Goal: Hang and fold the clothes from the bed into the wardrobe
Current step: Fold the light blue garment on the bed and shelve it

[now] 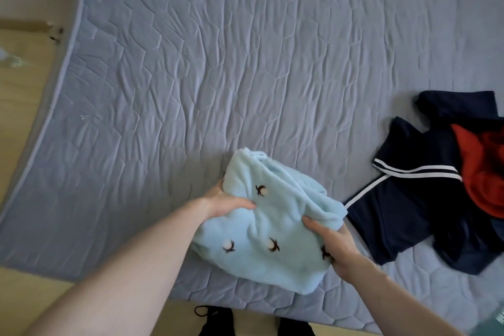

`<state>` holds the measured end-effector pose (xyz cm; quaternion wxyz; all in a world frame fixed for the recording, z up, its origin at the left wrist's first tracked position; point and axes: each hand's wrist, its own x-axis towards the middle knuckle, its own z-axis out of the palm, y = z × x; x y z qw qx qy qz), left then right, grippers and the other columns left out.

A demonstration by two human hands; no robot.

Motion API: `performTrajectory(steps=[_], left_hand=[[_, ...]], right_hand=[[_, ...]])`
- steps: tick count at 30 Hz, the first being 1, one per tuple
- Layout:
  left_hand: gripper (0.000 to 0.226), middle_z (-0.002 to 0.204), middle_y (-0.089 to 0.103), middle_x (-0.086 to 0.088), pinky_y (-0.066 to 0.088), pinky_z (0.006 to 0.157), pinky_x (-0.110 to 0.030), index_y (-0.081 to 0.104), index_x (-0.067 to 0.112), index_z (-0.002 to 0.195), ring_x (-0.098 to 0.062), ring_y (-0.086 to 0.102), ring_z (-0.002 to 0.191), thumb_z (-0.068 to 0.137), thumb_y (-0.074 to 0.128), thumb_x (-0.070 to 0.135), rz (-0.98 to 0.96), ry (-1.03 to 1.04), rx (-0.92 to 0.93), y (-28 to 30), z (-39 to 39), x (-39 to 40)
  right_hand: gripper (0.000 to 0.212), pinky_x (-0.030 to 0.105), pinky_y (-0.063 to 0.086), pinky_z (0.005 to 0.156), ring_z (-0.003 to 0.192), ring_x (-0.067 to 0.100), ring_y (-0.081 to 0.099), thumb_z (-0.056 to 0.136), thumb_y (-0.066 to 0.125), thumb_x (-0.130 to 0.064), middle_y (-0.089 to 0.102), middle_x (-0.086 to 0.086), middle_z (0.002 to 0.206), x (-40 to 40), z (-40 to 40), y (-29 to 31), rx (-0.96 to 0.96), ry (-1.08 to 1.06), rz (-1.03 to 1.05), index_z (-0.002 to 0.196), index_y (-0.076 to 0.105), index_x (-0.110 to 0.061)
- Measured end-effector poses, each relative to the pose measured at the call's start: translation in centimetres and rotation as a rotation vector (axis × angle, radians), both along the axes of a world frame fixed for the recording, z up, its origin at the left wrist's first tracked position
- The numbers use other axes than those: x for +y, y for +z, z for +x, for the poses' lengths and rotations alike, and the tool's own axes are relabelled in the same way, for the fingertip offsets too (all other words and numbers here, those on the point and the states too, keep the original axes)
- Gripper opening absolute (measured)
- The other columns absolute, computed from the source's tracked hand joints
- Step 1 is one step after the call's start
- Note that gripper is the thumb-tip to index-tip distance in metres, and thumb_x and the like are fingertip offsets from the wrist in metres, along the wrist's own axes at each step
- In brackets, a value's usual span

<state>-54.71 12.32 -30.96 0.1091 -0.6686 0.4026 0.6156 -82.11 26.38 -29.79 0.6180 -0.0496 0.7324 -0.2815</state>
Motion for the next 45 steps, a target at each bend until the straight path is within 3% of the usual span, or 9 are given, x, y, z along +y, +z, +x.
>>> performTrajectory(steps=[4,7,9,13,17,25,30,39,45], left_hand=[[0.065,0.095,0.079,0.014,0.059,0.072,-0.024,0.079,0.031,0.101,-0.006,0.076,0.081,0.041,0.096,0.05,0.059,0.176,0.059,2.4,3.5,5.0],[0.055,0.093,0.079,0.013,0.057,0.068,-0.025,0.082,0.033,0.094,-0.007,0.077,0.08,0.043,0.097,0.048,0.054,0.338,0.092,6.8,6.3,8.7],[0.055,0.094,0.08,0.009,0.059,0.065,-0.026,0.082,0.031,0.095,-0.011,0.077,0.082,0.045,0.098,0.044,0.032,0.442,0.121,10.8,7.9,10.8],[0.058,0.105,0.079,0.003,0.061,0.085,-0.042,0.078,0.025,0.11,-0.02,0.077,0.094,0.058,0.098,0.041,0.015,0.605,0.188,20.4,10.4,13.9],[0.05,0.112,0.078,0.0,0.059,0.091,-0.048,0.077,0.027,0.114,-0.023,0.076,0.1,0.069,0.093,0.044,-0.084,0.721,0.252,30.0,12.8,16.2],[0.042,0.107,0.079,0.007,0.062,0.073,-0.031,0.075,0.035,0.111,-0.016,0.076,0.097,0.073,0.089,0.047,-0.411,0.971,0.274,45.2,16.9,21.3],[0.053,0.107,0.078,0.012,0.062,0.076,-0.035,0.072,0.051,0.108,-0.013,0.077,0.094,0.06,0.091,0.064,-0.593,1.213,0.249,50.1,22.1,25.0],[0.057,0.117,0.076,-0.004,0.059,0.091,-0.053,0.074,0.033,0.119,-0.03,0.075,0.105,0.07,0.088,0.058,-0.779,1.529,0.324,58.4,35.3,32.2],[0.06,0.114,0.077,-0.005,0.055,0.097,-0.055,0.075,0.026,0.119,-0.031,0.075,0.102,0.068,0.087,0.054,-0.913,1.615,0.275,64.1,44.0,33.9]], right_hand=[[0.061,0.039,0.063,0.071,0.088,0.021,0.078,0.063,0.098,-0.031,0.08,0.001,0.099,0.3,0.6,2.8,-0.054,0.072,0.018,0.116,0.069,-0.023],[0.069,0.044,0.064,0.079,0.093,0.023,0.078,0.058,0.099,-0.04,0.08,0.003,0.103,0.0,2.0,6.3,-0.072,0.223,-0.006,0.118,0.07,-0.021],[0.072,0.046,0.064,0.083,0.095,0.021,0.078,0.058,0.099,-0.045,0.08,0.0,0.105,-0.4,3.3,9.7,-0.077,0.293,-0.034,0.119,0.068,-0.025],[0.069,0.038,0.063,0.074,0.09,0.011,0.077,0.054,0.097,-0.057,0.079,-0.009,0.102,-1.5,6.2,17.9,-0.062,0.426,-0.097,0.112,0.069,-0.033],[0.066,0.038,0.063,0.076,0.094,0.009,0.076,0.054,0.096,-0.061,0.078,-0.011,0.105,-2.4,8.7,26.2,-0.047,0.533,-0.18,0.111,0.07,-0.038],[0.065,0.057,0.06,0.092,0.111,0.021,0.073,0.067,0.093,-0.055,0.075,-0.004,0.121,-5.2,14.8,41.0,-0.173,0.797,-0.346,0.124,0.067,-0.038],[0.069,0.053,0.058,0.096,0.121,0.025,0.068,0.074,0.094,-0.037,0.071,0.002,0.13,-7.4,22.3,48.7,-0.278,1.07,-0.45,0.135,0.062,-0.031],[0.07,0.044,0.063,0.084,0.112,0.024,0.072,0.067,0.096,-0.041,0.072,-0.005,0.128,-7.9,41.8,59.2,-0.44,1.261,-0.592,0.128,0.062,-0.05],[0.065,0.046,0.062,0.087,0.116,0.027,0.071,0.074,0.09,-0.043,0.071,0.0,0.131,-6.2,53.1,63.7,-0.523,1.275,-0.721,0.133,0.062,-0.041]])
